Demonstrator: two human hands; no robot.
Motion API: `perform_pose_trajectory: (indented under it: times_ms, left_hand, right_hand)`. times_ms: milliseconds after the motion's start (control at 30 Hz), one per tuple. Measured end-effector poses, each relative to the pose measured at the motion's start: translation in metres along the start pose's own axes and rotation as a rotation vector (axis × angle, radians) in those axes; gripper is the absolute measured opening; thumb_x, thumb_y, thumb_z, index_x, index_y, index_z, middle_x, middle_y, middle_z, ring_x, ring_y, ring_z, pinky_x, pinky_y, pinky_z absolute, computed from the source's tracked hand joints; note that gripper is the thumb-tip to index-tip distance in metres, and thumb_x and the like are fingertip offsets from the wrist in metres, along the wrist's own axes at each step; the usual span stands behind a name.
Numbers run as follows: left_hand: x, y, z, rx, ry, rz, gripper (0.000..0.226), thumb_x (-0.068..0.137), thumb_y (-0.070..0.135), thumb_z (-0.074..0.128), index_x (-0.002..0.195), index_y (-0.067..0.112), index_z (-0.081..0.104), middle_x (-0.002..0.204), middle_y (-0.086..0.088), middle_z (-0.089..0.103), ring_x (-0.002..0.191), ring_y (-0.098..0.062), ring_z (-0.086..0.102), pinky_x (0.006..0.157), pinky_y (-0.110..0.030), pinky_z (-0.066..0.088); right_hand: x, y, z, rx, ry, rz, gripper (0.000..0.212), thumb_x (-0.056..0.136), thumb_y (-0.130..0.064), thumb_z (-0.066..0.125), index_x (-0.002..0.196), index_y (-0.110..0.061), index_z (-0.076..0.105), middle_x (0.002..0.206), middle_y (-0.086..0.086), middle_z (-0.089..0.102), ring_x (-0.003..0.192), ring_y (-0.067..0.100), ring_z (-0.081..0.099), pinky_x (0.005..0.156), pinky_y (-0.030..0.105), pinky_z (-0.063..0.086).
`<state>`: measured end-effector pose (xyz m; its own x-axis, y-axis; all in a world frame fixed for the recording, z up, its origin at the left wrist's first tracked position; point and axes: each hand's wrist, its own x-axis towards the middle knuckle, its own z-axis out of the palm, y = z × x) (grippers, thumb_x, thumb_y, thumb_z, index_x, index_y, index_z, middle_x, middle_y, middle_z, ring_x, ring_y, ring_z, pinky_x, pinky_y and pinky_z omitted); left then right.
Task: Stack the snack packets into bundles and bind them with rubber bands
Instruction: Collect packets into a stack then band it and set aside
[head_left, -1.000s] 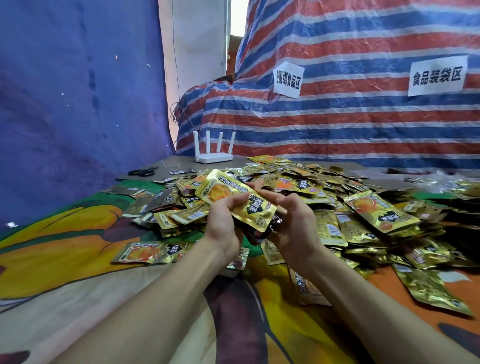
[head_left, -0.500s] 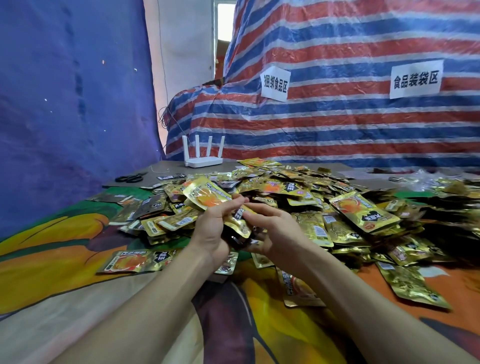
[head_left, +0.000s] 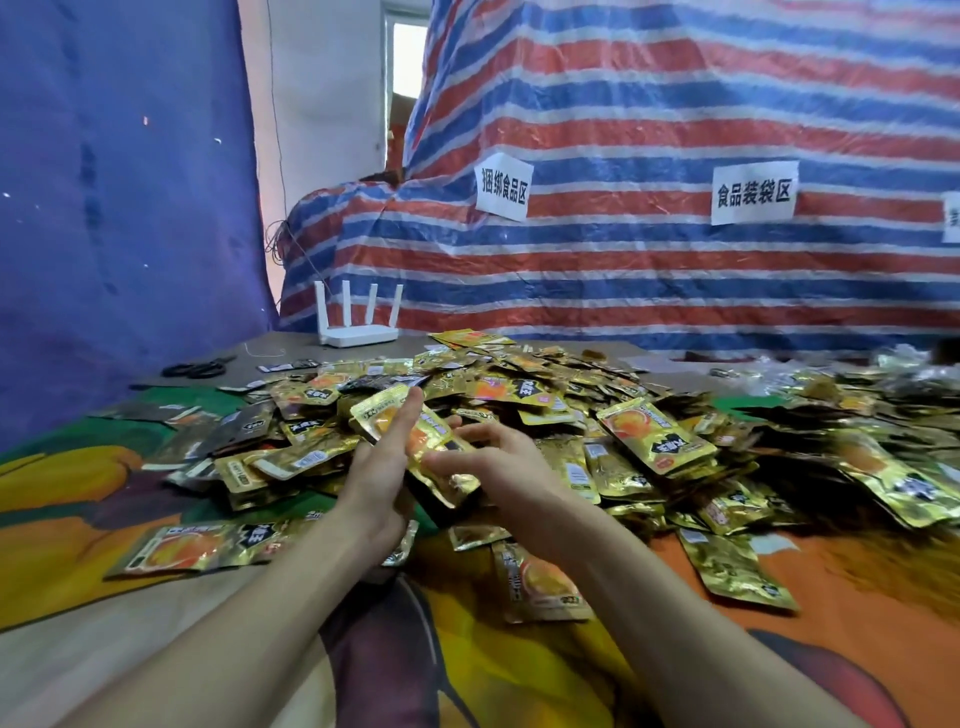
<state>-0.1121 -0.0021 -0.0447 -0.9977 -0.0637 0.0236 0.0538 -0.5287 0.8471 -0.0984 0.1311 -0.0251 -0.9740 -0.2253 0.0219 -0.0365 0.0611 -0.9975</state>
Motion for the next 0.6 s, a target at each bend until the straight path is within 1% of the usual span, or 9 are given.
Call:
perform_pose_trajectory:
  times_ms: [100, 133, 200, 233, 300, 367, 433, 500, 600]
  left_hand:
    - [-0.001, -0.001, 0.000, 0.087, -0.069, 0.071, 0.069, 0.085, 0.058, 0.062, 0.134, 0.011, 0.056, 0.098, -0.007, 0.078, 0.084, -0.019, 0.074, 0.080, -0.040, 0.052]
    - [-0.001, -0.002, -0.001, 0.118, -0.045, 0.100, 0.059, 0.090, 0.056, 0.057, 0.133, 0.015, 0.054, 0.097, -0.005, 0.078, 0.086, -0.018, 0.074, 0.082, -0.038, 0.051]
    - [0.001, -0.002, -0.003, 0.169, -0.002, 0.147, 0.044, 0.097, 0.049, 0.053, 0.127, 0.017, 0.055, 0.100, -0.003, 0.077, 0.091, -0.019, 0.073, 0.082, -0.036, 0.052]
    - [0.001, -0.001, -0.004, 0.199, 0.008, 0.173, 0.039, 0.098, 0.046, 0.052, 0.123, 0.016, 0.058, 0.097, -0.001, 0.077, 0.087, -0.017, 0.073, 0.079, -0.035, 0.052]
    - [0.001, 0.002, -0.005, 0.258, 0.040, 0.229, 0.032, 0.099, 0.041, 0.052, 0.115, 0.015, 0.062, 0.090, 0.000, 0.077, 0.081, -0.017, 0.071, 0.075, -0.034, 0.050]
    - [0.002, 0.003, -0.007, 0.299, 0.089, 0.285, 0.024, 0.101, 0.035, 0.053, 0.107, 0.015, 0.065, 0.091, -0.006, 0.073, 0.082, -0.021, 0.067, 0.076, -0.035, 0.048]
    - [0.002, 0.005, -0.010, 0.340, 0.131, 0.344, 0.017, 0.102, 0.028, 0.055, 0.102, 0.014, 0.065, 0.090, -0.009, 0.068, 0.081, -0.023, 0.063, 0.076, -0.034, 0.047]
    - [0.004, 0.006, -0.013, 0.400, 0.167, 0.393, 0.013, 0.102, 0.023, 0.055, 0.099, 0.014, 0.065, 0.084, -0.008, 0.064, 0.078, -0.022, 0.060, 0.077, -0.035, 0.048]
    - [0.005, 0.005, -0.016, 0.536, 0.230, 0.444, 0.010, 0.101, 0.016, 0.056, 0.095, 0.015, 0.064, 0.082, -0.004, 0.062, 0.078, -0.021, 0.058, 0.076, -0.035, 0.047]
  right_hand:
    - [-0.006, -0.021, -0.023, -0.012, 0.151, -0.065, 0.049, 0.075, -0.015, 0.086, 0.116, -0.017, 0.059, 0.106, 0.007, 0.067, 0.069, 0.017, 0.074, 0.053, 0.031, 0.057]
    - [-0.008, -0.026, -0.033, -0.084, 0.242, -0.107, 0.051, 0.075, -0.020, 0.087, 0.116, -0.021, 0.057, 0.105, 0.002, 0.064, 0.069, 0.011, 0.071, 0.055, 0.030, 0.055]
    - [-0.008, -0.030, -0.052, -0.330, 0.463, -0.238, 0.056, 0.075, -0.034, 0.084, 0.121, -0.030, 0.052, 0.100, -0.010, 0.057, 0.081, 0.006, 0.060, 0.071, 0.035, 0.053]
    - [-0.007, -0.029, -0.061, -0.484, 0.564, -0.294, 0.054, 0.079, -0.040, 0.079, 0.124, -0.032, 0.049, 0.095, -0.012, 0.058, 0.083, 0.007, 0.058, 0.076, 0.038, 0.052]
    - [-0.005, -0.025, -0.074, -0.768, 0.684, -0.310, 0.046, 0.092, -0.049, 0.061, 0.132, -0.034, 0.044, 0.095, -0.002, 0.066, 0.088, 0.022, 0.063, 0.082, 0.042, 0.051]
    - [-0.002, -0.016, -0.080, -1.107, 0.734, -0.211, 0.038, 0.097, -0.045, 0.051, 0.133, -0.032, 0.045, 0.109, 0.010, 0.066, 0.102, 0.032, 0.061, 0.092, 0.044, 0.043]
    - [0.002, -0.006, -0.083, -1.411, 0.750, -0.105, 0.035, 0.096, -0.038, 0.050, 0.128, -0.025, 0.053, 0.118, 0.015, 0.058, 0.112, 0.034, 0.054, 0.097, 0.046, 0.034]
    - [0.005, 0.001, -0.086, -1.498, 0.743, -0.026, 0.037, 0.094, -0.042, 0.049, 0.122, -0.019, 0.059, 0.126, 0.016, 0.052, 0.119, 0.034, 0.046, 0.101, 0.048, 0.032]
    - [0.009, 0.003, -0.088, -1.502, 0.726, 0.044, 0.048, 0.095, -0.049, 0.046, 0.120, -0.013, 0.064, 0.134, 0.017, 0.049, 0.126, 0.035, 0.041, 0.106, 0.050, 0.030]
